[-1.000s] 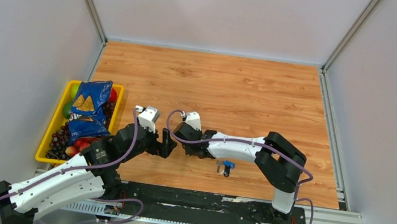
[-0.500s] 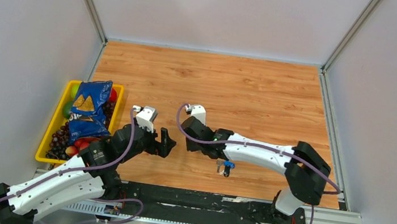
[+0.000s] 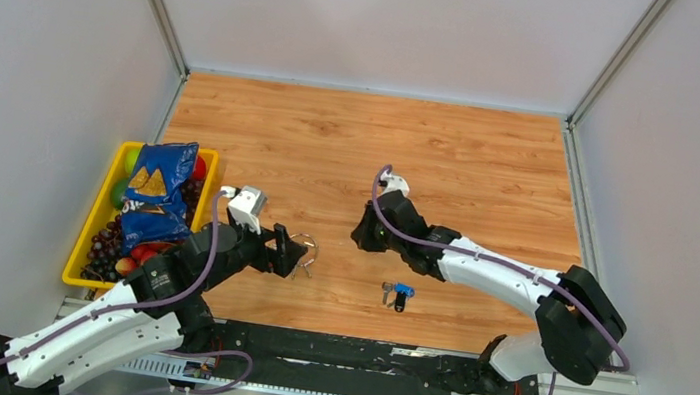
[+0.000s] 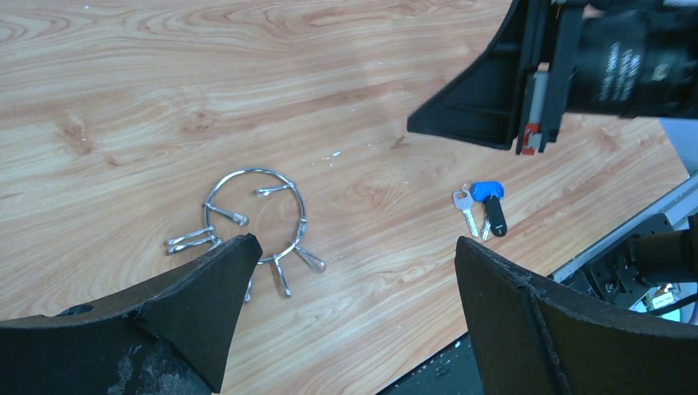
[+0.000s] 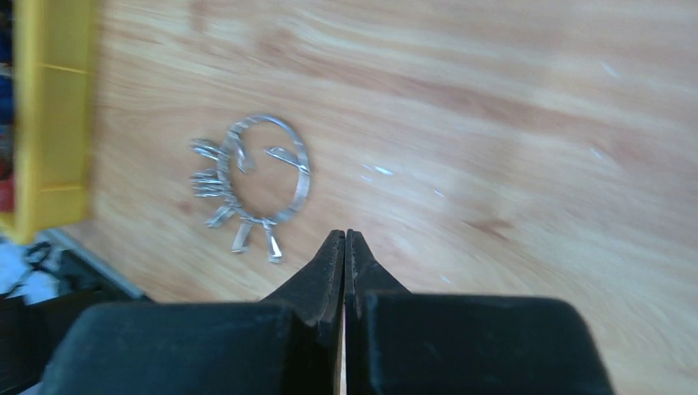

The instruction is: Put the keys on the keyring

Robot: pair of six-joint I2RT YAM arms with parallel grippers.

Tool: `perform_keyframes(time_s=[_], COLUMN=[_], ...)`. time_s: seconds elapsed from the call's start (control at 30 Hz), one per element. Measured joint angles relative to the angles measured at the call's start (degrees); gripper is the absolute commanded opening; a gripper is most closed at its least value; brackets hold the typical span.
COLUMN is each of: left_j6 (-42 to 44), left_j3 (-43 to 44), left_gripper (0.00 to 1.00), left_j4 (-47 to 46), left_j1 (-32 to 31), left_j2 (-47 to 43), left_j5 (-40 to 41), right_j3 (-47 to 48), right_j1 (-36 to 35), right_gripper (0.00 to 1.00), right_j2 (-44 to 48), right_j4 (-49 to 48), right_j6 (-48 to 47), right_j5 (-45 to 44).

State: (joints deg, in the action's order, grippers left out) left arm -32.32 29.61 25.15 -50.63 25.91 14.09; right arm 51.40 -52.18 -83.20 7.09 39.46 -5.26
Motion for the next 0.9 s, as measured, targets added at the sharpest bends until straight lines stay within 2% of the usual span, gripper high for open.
perform_keyframes(time_s=[0.1, 0.2, 0.27, 0.37, 0.43, 0.5, 0.6, 0.63, 0.67, 0.7, 0.73, 0.77, 0.8, 0.87, 0.9], left_j6=[-0.1, -0.3, -0.6, -1.2, -2.1, -2.9, -4.3, -4.7, -5.1, -5.5, -6.1, -6.1, -6.5, -6.7, -6.6], left_j3=[0.0, 0.0, 0.0, 0.0, 0.0, 0.0, 0.0, 0.0, 0.1, 0.2, 0.2, 0.2, 0.2, 0.2, 0.2], left_gripper=[1.0, 1.0, 1.0, 1.0, 0.99, 0.9, 0.67, 0.61, 0.49, 0.43, 0.31, 0.26, 0.16, 0.05, 0.02], left_j4=[0.1, 0.2, 0.2, 0.3, 0.5, 0.6, 0.9, 0.9, 0.9, 0.9, 0.8, 0.8, 0.7, 0.3, -0.3], left_j1=[0.0, 0.0, 0.0, 0.0, 0.0, 0.0, 0.0, 0.0, 0.0, 0.0, 0.1, 0.5, 0.9, 2.4, 3.8], left_j2=[0.0, 0.2, 0.6, 1.9, 3.7, 6.1, 10.6, 12.3, 13.9, 15.5, 16.9, 18.5, 19.6, 21.5, 22.4], left_j5=[0.0, 0.0, 0.2, 1.7, 4.2, 7.0, 11.1, 12.3, 13.4, 14.4, 15.1, 15.9, 16.3, 16.9, 17.1], right_j3=[-5.4, -7.5, -7.5, -6.4, -5.3, -4.1, -3.0, -2.8, -2.3, -1.9, -1.4, -0.7, 0.0, 1.6, 2.1], right_j1=[1.3, 1.1, 0.5, -1.7, -3.5, -5.1, -6.8, -7.0, -7.4, -7.6, -7.8, -8.0, -8.2, -8.5, -8.6], right_gripper=[0.0, 0.15, 0.21, 0.23, 0.21, 0.15, 0.01, 0.0, 0.0, 0.0, 0.0, 0.0, 0.0, 0.0, 0.0], right_j2=[0.7, 1.3, 2.0, 2.7, 2.4, 1.8, 0.7, 0.3, -0.4, -1.0, -1.7, -2.5, -3.4, -5.2, -6.0], right_j4=[0.5, 2.1, 2.2, 2.1, 2.0, 1.9, 1.9, 1.9, 2.0, 2.0, 2.1, 2.1, 2.1, 1.9, 1.6], right_j6=[1.4, 1.7, 1.7, 1.2, 0.9, 0.7, 0.0, -0.2, -0.3, -0.6, -0.7, -0.8, -0.9, -1.0, -1.1], right_j5=[-0.5, -0.3, -0.3, -0.3, -0.3, -0.4, -0.6, -0.6, -0.7, -0.7, -0.7, -0.7, -0.7, -0.7, -0.7])
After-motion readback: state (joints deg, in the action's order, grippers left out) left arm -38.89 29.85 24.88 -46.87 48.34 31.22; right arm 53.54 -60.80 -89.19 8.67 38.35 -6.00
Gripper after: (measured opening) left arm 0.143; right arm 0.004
